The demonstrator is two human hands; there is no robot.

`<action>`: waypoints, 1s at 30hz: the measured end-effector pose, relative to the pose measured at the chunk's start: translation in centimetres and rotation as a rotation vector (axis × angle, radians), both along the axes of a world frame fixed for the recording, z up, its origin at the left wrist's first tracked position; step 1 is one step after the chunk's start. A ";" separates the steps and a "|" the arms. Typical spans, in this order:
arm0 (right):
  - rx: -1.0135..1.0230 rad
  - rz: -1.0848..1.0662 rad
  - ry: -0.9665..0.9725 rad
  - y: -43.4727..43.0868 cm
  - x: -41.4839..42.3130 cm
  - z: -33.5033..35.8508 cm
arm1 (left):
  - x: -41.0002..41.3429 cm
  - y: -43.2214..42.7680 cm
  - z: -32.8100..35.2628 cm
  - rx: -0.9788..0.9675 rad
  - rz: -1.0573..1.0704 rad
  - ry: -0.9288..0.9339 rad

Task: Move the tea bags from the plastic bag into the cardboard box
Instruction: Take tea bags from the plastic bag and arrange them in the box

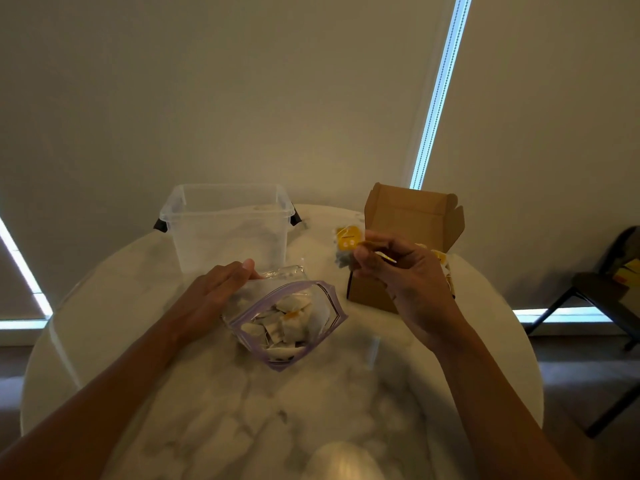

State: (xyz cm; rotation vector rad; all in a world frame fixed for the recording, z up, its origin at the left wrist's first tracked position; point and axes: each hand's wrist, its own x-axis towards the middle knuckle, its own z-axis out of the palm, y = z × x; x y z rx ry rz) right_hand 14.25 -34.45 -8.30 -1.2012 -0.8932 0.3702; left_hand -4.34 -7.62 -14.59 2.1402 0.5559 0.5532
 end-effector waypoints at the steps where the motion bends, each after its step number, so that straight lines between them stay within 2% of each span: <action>1: 0.004 -0.012 0.006 0.0 0.0 0.1 | 0.1 0.0 -0.1 -0.004 0.001 -0.001; 4: 0.039 -0.142 0.043 -0.2 0.6 0.2 | 0.3 0.2 -0.4 0.000 0.004 -0.011; 8: 0.057 -0.519 0.030 -1.5 3.4 0.1 | 0.4 0.9 -1.0 -0.013 0.000 -0.023; 12: 0.210 -0.655 0.134 -2.6 5.2 0.3 | 0.5 0.9 -1.1 -0.009 -0.006 -0.037; 20: 0.100 -0.566 0.044 -3.0 4.5 0.5 | 0.3 0.8 -1.0 -0.016 -0.006 -0.056; 26: 0.032 -0.416 -0.017 -2.5 3.2 0.8 | 0.2 0.4 -0.5 -0.037 -0.007 -0.061; 30: 0.129 -0.287 0.126 -2.6 2.6 1.7 | 0.1 0.0 0.0 -0.056 0.006 -0.069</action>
